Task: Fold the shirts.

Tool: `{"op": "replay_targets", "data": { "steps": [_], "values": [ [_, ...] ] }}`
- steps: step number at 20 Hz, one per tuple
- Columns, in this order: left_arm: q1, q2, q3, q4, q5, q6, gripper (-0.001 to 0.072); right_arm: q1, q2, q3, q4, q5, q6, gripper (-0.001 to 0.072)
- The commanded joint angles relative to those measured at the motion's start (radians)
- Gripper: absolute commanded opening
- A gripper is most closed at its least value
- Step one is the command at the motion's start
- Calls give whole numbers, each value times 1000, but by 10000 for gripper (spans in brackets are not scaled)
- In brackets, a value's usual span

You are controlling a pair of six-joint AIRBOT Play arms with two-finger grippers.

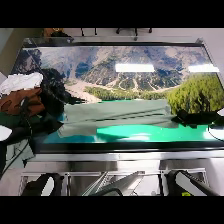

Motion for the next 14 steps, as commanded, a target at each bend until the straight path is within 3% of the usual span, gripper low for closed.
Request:
{"op": "replay_targets", "data": {
  "steps": [1,7,10,11,12,13,14],
  "values": [
    [0,-231,159,-19,75,66,12,31,-94,2,275,-232,-211,17],
    [-69,-621,365,-61,138,145,14,102,-353,8,439,-375,-459,18],
    [-102,-733,439,-60,167,145,19,101,-362,27,474,-379,-512,42],
    [-102,-758,463,-60,159,145,237,96,-346,48,449,-356,-511,175],
    [-101,-778,489,-60,143,144,617,85,-327,71,418,-317,-510,307],
    [-90,-791,514,-60,120,144,705,68,-312,101,383,-270,-502,325],
    [-77,-794,540,-60,91,144,705,50,-306,135,335,-233,-477,327]
  ]
}}
